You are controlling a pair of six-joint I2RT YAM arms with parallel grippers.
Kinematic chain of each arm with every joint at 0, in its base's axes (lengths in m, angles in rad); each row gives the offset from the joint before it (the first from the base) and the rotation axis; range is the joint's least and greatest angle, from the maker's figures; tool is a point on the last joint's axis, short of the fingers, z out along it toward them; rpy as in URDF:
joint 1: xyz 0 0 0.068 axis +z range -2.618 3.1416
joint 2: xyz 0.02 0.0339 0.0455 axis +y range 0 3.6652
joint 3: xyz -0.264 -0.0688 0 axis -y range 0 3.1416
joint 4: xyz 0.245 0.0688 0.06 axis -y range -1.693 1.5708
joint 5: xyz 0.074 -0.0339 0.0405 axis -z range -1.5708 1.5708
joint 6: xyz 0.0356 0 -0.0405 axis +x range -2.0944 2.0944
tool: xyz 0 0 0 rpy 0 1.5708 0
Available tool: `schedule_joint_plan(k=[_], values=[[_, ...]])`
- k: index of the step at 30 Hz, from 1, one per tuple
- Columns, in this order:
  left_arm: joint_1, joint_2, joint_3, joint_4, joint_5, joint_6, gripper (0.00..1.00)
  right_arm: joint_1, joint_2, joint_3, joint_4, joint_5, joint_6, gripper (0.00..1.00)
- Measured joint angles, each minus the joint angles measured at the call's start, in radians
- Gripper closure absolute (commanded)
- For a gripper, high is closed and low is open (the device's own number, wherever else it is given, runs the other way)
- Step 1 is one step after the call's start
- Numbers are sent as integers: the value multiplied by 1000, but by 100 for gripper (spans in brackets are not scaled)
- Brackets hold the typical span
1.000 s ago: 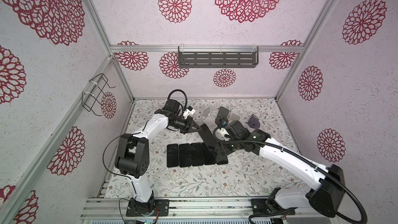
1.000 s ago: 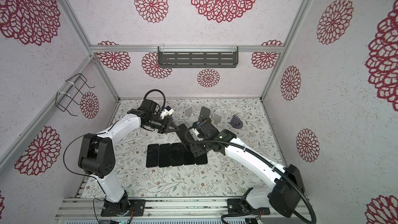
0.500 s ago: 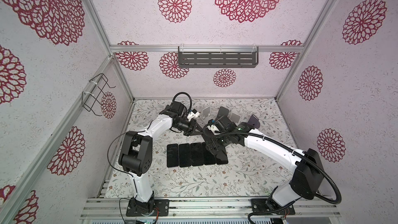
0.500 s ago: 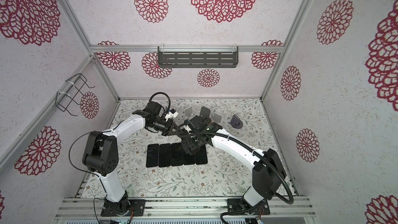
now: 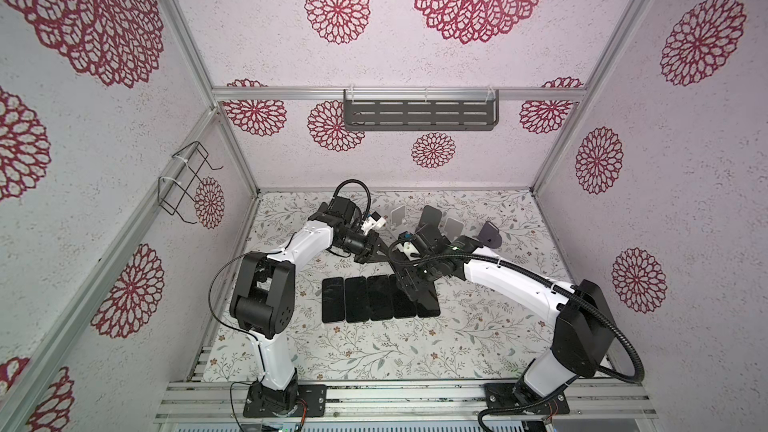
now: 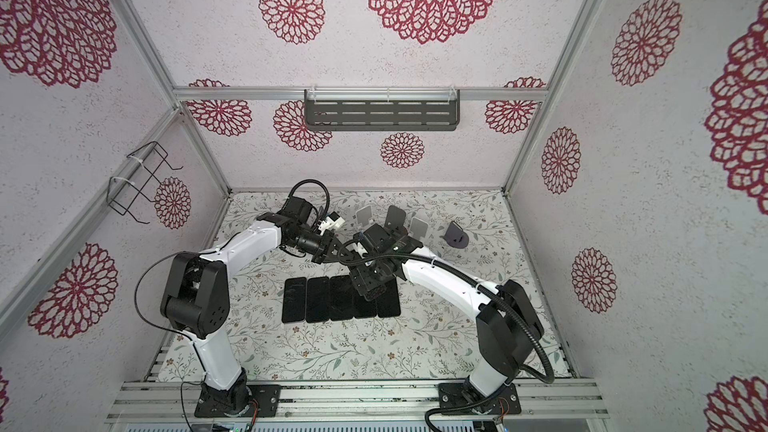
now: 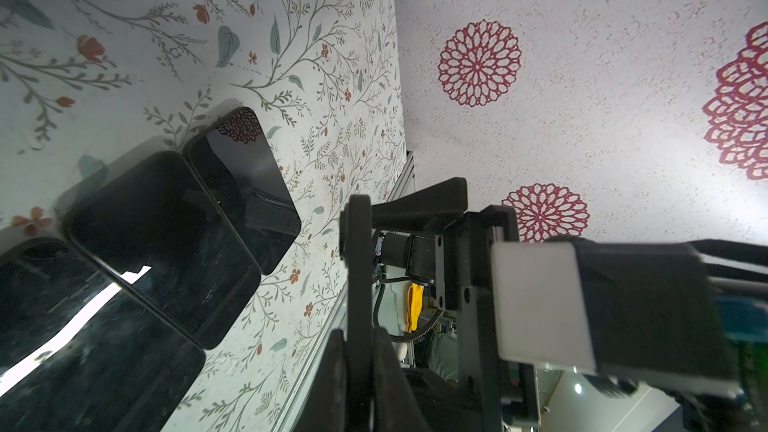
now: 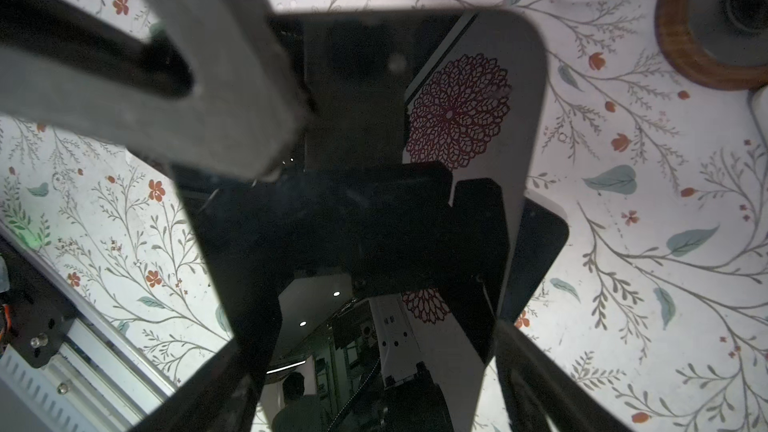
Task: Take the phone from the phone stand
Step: 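Grasp the black phone with the right gripper while the left gripper opens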
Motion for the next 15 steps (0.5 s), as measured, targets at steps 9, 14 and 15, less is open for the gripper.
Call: schedule_joint_plan(k=[9,14,15], values=[[-1,0,3,2,0,7,100,-5,2,0,6,-22,-6,32],[-1,0,5,3,-2,7,100,-8,2,0,9,-26,-7,37],[-1,0,6,3,-2,7,100,-8,2,0,9,-26,-7,37]])
